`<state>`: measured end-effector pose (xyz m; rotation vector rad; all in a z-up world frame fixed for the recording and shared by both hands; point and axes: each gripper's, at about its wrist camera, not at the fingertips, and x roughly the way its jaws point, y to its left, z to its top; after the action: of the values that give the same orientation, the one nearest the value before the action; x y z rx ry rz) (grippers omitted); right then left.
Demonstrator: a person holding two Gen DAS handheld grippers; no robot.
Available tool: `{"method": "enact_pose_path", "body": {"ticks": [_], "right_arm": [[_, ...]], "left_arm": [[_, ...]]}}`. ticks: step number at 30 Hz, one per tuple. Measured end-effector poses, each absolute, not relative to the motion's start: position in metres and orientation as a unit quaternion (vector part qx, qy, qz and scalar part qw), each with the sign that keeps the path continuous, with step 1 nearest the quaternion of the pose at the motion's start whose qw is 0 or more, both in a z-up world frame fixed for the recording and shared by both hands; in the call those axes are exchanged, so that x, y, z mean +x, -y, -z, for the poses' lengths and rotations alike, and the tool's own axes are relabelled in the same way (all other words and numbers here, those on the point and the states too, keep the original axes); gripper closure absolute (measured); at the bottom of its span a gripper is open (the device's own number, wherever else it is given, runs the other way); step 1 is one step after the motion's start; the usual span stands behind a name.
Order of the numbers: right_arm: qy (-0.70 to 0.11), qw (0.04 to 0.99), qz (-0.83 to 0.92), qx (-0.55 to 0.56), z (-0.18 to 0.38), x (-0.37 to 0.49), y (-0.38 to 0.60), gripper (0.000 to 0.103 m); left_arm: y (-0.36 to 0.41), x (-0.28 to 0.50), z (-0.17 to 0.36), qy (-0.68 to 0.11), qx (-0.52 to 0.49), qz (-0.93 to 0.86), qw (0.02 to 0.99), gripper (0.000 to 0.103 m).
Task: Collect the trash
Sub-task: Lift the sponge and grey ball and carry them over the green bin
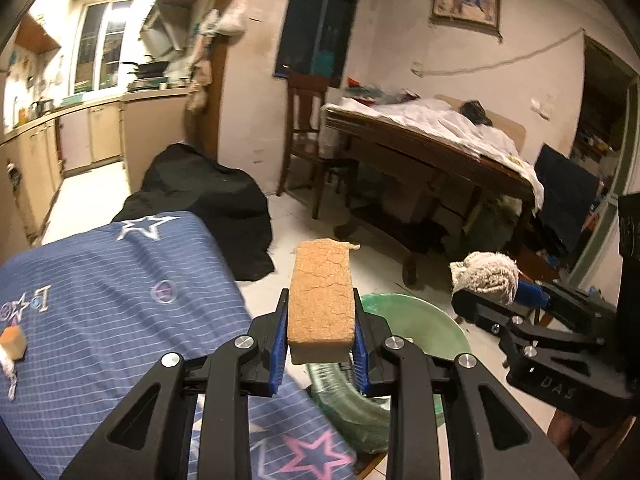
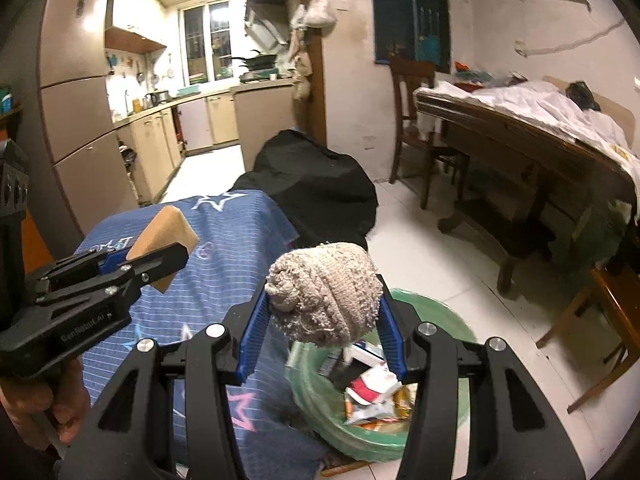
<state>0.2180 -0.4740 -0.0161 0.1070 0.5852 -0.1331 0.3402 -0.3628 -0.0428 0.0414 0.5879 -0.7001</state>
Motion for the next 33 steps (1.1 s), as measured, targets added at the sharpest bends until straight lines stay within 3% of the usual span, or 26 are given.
{"method": "enact_pose_path", "body": {"ticks": [17,33], "right_arm": [[-0.367,0.92,0.078,0.11,0.063,0.218,0.556,0.056],[-0.399,0.905,0.075,0.126,0.091,0.229,0.579,0.055]], "left_arm": [[0.47,0.365,0.1,-0.347,0.067,0.38,0.855,0.075],[0.498,0.389,0.131,-0.366,0.09,0.368,0.85,0.075]]}}
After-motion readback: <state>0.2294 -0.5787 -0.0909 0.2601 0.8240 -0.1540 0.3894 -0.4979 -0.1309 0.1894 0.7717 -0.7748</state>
